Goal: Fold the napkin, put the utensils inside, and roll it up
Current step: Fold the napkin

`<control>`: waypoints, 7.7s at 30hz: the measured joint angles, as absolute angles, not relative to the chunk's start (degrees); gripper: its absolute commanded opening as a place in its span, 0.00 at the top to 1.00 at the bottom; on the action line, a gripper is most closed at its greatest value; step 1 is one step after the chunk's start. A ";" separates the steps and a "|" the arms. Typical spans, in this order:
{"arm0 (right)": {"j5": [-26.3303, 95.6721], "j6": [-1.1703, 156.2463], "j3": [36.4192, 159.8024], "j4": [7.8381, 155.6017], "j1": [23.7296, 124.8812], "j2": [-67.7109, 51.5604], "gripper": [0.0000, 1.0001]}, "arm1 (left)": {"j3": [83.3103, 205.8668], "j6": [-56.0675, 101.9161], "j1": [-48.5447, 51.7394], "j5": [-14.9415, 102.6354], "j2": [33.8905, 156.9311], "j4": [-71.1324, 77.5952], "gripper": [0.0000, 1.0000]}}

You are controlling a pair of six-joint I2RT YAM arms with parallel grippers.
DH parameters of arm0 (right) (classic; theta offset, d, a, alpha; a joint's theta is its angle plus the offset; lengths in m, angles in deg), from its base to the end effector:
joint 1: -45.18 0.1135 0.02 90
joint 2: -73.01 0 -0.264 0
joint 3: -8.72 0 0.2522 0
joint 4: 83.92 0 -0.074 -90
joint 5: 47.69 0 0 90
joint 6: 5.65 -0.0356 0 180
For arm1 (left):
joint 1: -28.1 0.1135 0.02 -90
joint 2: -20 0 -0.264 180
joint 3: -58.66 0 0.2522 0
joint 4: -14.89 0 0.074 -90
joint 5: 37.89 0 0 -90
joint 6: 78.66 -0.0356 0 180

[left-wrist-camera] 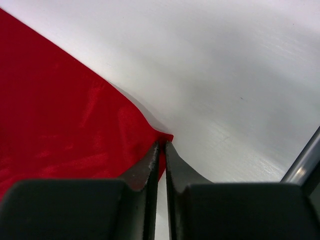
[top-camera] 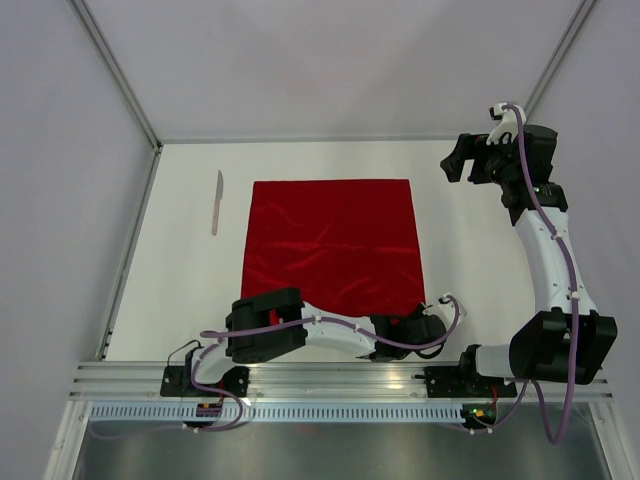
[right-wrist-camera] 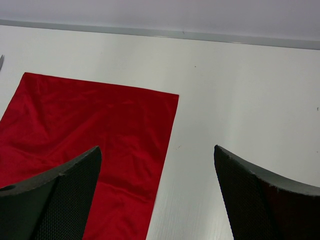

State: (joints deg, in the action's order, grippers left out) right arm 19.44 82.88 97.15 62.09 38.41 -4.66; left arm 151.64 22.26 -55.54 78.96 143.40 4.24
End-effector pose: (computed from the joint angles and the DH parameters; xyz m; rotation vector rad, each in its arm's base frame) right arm 0.3090 -0.0227 0.3764 -0.1186 1.9537 0.3329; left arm 0.0672 -0.4579 0.1367 1.1172 1.9224 -0.3809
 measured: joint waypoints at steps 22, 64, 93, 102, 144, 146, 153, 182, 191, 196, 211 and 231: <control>18.76 82.92 97.15 62.06 38.41 -4.68 0.02 | 151.64 22.17 -55.54 76.97 143.35 4.75 0.98; 18.37 83.16 97.15 61.61 38.39 -4.93 0.02 | 140.80 33.65 -28.30 63.48 117.89 5.93 0.98; 14.67 83.73 97.15 59.90 38.41 -7.74 0.02 | 137.67 35.99 3.65 48.47 116.01 5.12 0.98; 14.24 83.75 97.15 59.31 38.41 -7.74 0.02 | 137.63 36.62 6.32 47.70 116.01 5.09 0.98; 13.91 84.80 97.15 59.11 38.41 -8.55 0.02 | 145.80 36.78 13.05 45.43 120.93 -1.13 0.98; 13.91 85.00 97.15 59.11 38.41 -8.55 0.02 | 146.24 36.78 13.25 45.32 121.15 -1.46 0.98; 13.91 85.24 97.15 59.09 38.41 -8.60 0.02 | 147.29 36.78 13.73 44.40 122.17 -2.07 0.98; 13.93 85.70 97.15 58.87 38.41 -9.67 0.02 | 150.13 36.75 15.34 42.92 124.60 -3.15 0.98; 13.93 85.72 97.15 58.70 38.41 -9.69 0.02 | 150.13 36.75 16.04 42.90 124.60 -3.12 0.98; 13.93 85.89 97.15 58.70 38.41 -9.73 0.02 | 150.13 36.75 16.39 42.90 124.75 -3.10 0.98; 13.91 86.13 97.15 58.31 38.41 -10.32 0.02 | 150.00 36.75 16.41 42.98 126.81 -3.01 0.90; 13.58 86.31 97.15 58.09 38.41 -10.32 0.02 | 150.09 36.21 17.09 54.20 127.86 -4.70 0.46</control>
